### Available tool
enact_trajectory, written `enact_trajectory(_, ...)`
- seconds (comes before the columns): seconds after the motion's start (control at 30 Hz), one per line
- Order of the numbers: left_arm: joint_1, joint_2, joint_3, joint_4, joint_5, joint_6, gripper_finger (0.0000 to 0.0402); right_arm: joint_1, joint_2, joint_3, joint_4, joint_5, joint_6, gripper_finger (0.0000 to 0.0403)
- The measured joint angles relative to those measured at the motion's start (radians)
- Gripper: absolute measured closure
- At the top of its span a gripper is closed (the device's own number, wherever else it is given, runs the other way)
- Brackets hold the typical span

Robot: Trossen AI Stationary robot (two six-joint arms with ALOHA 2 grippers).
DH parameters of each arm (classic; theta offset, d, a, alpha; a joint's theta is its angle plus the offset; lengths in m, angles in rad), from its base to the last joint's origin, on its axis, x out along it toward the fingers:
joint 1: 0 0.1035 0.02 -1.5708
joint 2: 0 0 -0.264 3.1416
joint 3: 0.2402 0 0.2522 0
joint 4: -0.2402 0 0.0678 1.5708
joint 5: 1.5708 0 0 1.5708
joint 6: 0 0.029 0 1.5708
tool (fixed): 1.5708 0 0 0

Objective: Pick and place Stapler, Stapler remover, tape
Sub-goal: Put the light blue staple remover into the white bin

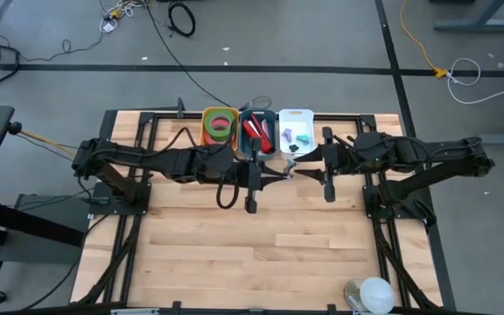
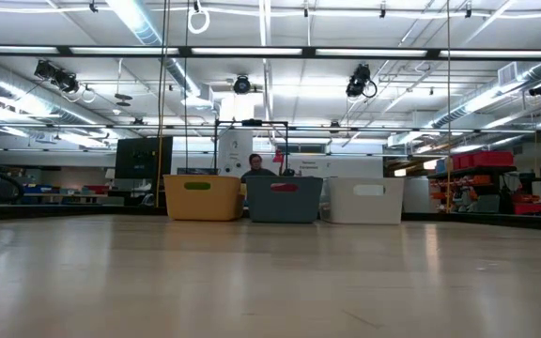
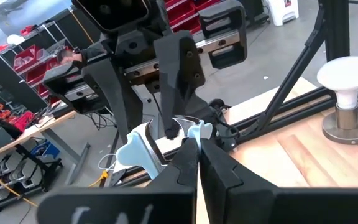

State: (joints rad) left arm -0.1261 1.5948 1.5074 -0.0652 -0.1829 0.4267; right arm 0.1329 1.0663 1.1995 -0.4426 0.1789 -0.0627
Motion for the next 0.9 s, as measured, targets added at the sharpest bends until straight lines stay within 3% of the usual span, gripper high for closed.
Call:
enact_trajectory(0.47,0.000,0.000,0.000,-0.002,0.000,0.002,0.0394,0.000,-0.003,0.000,-0.017,0.005,0.000,0.0382)
enact_trajectory(0.9,0.000,-0.001,0.000,-0.003,0.020,-0.001,0.0381,0.000,-0.003,0.000,-0.017,0.001,0.000,0.0398)
